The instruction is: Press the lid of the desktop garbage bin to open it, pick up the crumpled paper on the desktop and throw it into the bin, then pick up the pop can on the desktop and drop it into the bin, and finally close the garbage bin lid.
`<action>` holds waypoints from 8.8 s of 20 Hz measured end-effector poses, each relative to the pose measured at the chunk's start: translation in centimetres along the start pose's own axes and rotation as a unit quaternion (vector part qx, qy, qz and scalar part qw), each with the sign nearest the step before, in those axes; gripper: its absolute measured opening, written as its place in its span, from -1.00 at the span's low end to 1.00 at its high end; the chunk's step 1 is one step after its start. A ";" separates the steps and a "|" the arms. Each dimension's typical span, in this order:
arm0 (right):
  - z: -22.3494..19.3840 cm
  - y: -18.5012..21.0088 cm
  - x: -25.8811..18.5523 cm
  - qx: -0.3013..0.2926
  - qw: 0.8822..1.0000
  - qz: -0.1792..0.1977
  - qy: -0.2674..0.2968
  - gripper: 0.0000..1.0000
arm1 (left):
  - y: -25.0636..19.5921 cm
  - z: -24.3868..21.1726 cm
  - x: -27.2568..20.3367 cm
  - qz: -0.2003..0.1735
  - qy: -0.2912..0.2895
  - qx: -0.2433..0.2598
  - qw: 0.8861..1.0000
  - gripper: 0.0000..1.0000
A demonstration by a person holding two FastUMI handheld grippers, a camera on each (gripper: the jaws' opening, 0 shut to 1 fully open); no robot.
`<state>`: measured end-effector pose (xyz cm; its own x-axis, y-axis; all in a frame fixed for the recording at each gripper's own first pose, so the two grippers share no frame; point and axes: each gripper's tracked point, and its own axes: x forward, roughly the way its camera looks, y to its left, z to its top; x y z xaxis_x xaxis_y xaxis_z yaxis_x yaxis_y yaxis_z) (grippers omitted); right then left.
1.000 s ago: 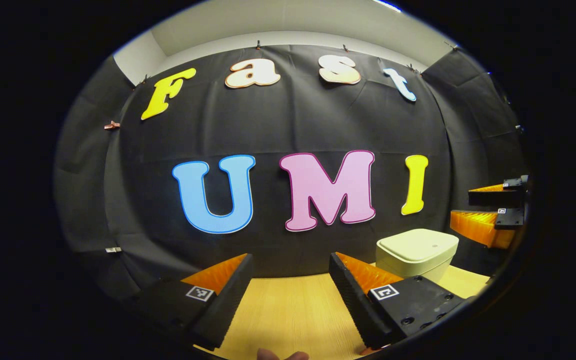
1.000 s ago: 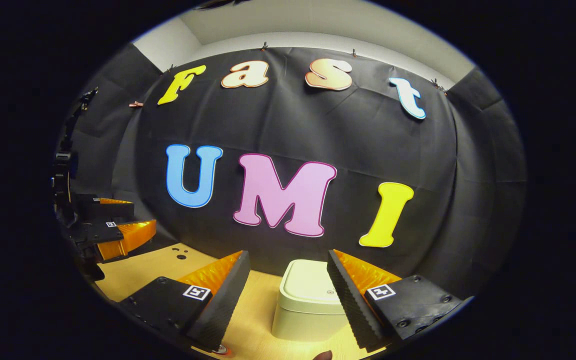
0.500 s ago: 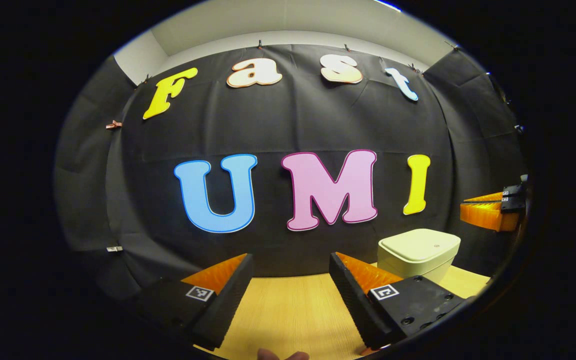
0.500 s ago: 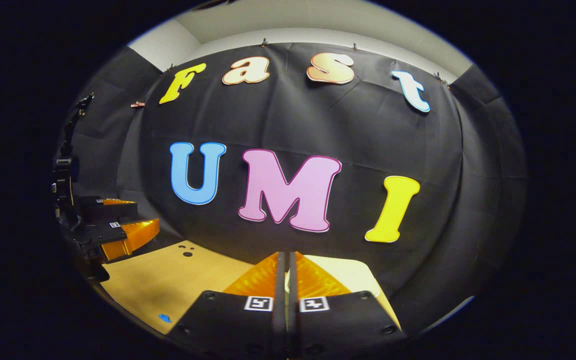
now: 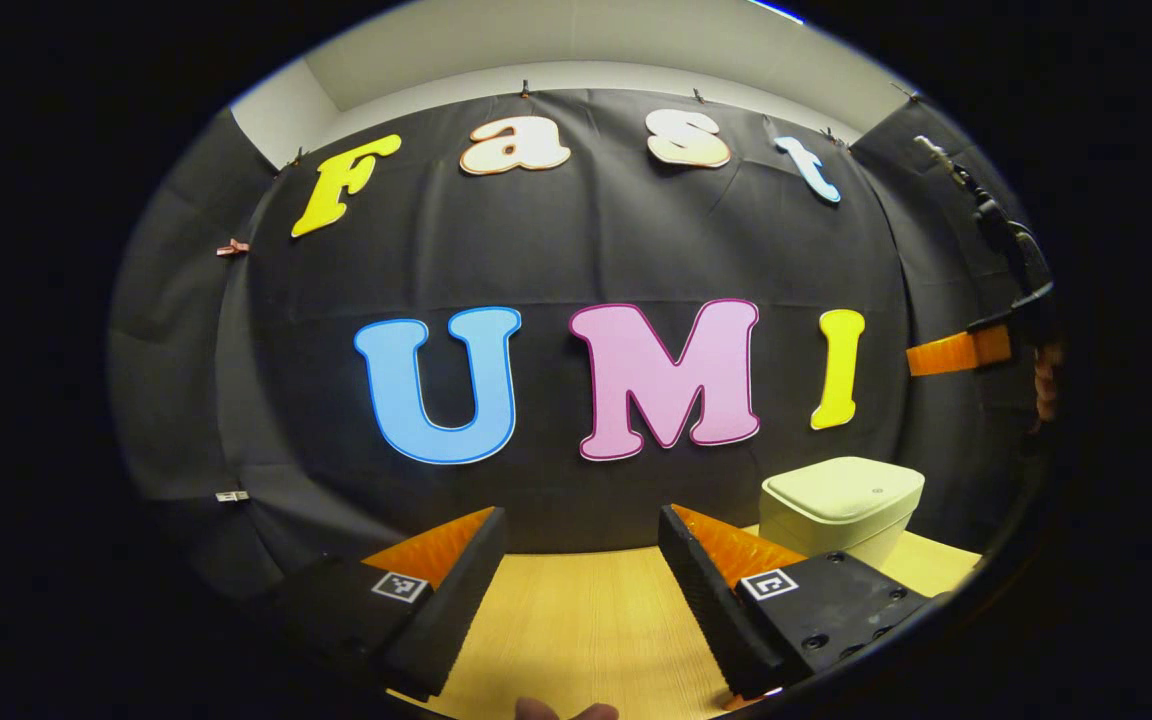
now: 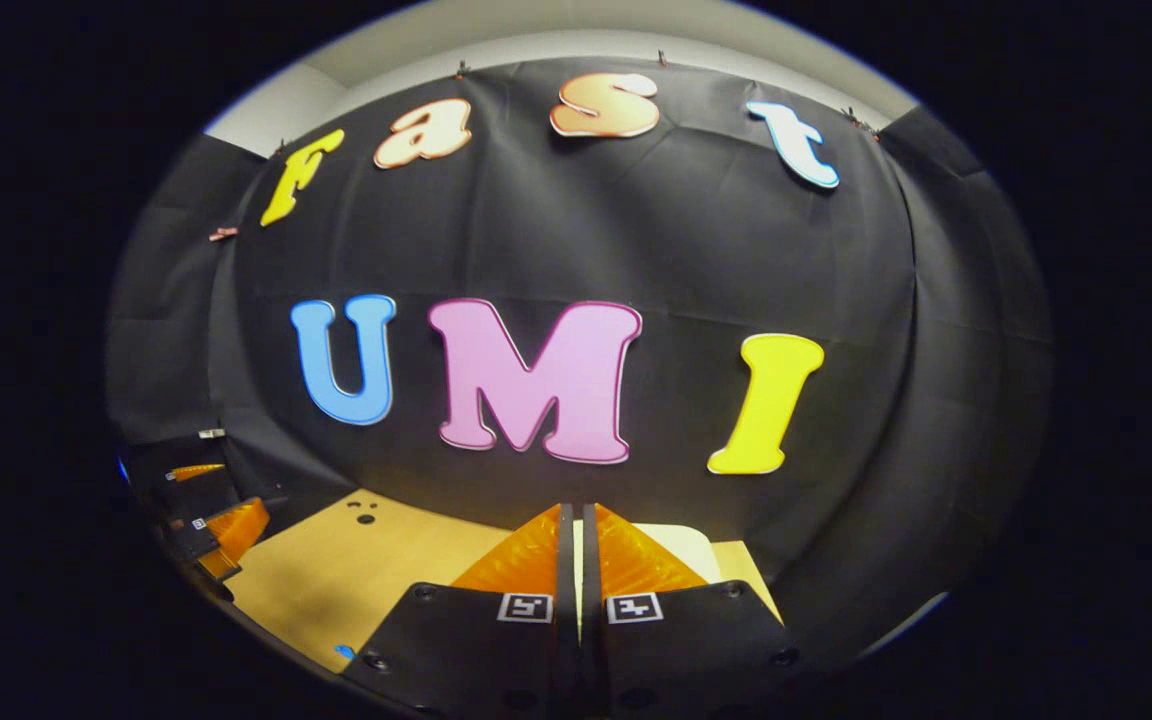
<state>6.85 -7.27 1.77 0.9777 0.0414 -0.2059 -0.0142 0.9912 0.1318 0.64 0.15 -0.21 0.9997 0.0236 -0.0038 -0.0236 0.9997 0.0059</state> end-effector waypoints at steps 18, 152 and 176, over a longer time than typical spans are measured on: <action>-11.3 -3.0 7.0 0.018 0.969 0.009 0.244 -0.89 | -0.1 -0.3 -0.2 -0.001 0.001 -0.001 1.000 0.95; -10.3 1.7 -4.8 -0.004 0.998 0.044 0.035 0.44 | 0.2 -21.5 0.7 -0.075 0.261 -0.096 0.958 -0.09; -15.1 2.4 -11.9 0.025 0.996 0.023 0.079 0.44 | -17.2 -1.4 11.5 -0.286 0.064 -0.098 0.951 -0.10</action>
<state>-8.00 -3.49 -10.16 0.9310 0.1091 -0.3483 -0.0435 0.9806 0.1909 12.58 -16.76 -1.79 0.8411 -0.5361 -0.0721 0.5107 0.8309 -0.2211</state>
